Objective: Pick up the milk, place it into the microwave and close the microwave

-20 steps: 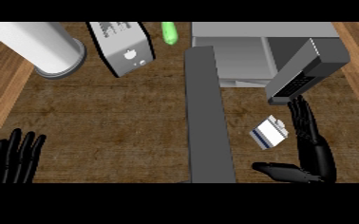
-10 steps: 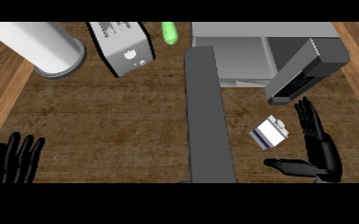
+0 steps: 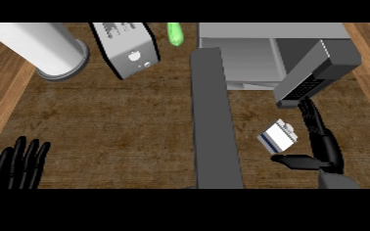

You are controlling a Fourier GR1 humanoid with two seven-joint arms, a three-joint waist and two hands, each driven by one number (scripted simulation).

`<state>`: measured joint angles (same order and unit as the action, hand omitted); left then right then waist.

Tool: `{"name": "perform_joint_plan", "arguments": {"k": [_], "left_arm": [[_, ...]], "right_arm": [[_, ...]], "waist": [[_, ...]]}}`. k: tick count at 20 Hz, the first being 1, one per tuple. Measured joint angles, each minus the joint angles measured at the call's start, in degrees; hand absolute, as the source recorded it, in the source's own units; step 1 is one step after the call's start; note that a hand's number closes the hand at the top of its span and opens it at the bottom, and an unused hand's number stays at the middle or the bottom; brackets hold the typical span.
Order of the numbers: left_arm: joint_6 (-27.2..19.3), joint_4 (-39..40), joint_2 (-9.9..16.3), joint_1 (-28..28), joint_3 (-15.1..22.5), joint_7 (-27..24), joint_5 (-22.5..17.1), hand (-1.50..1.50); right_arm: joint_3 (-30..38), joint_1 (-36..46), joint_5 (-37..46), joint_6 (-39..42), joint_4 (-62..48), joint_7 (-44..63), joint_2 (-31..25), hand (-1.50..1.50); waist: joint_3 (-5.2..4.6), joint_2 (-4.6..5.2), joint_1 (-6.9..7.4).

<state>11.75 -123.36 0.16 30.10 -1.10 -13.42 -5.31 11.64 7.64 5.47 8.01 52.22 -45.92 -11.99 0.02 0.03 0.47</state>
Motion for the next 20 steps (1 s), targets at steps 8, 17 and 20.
{"name": "perform_joint_plan", "arguments": {"k": [8, 17, 20], "left_arm": [[1.8, 0.0, 0.7, 0.9, -1.8, -0.6, -1.8, -1.5], [2.8, -0.4, 0.5, 1.1, -3.0, -0.3, -2.4, -1.5], [2.4, 0.4, 0.3, 0.7, -2.9, -1.0, -2.1, -1.5]], "right_arm": [[1.1, 6.3, 2.4, -1.7, -16.8, -7.9, -1.1, -1.5], [1.3, 11.8, 3.4, 0.9, -30.9, -11.5, -3.1, -1.5], [1.6, 13.1, 3.3, 1.2, -33.6, -11.8, -3.4, -1.5]], "waist": [[0.02, 0.05, 0.22], [0.08, 0.18, 0.51], [0.09, 0.2, 0.58]]}}
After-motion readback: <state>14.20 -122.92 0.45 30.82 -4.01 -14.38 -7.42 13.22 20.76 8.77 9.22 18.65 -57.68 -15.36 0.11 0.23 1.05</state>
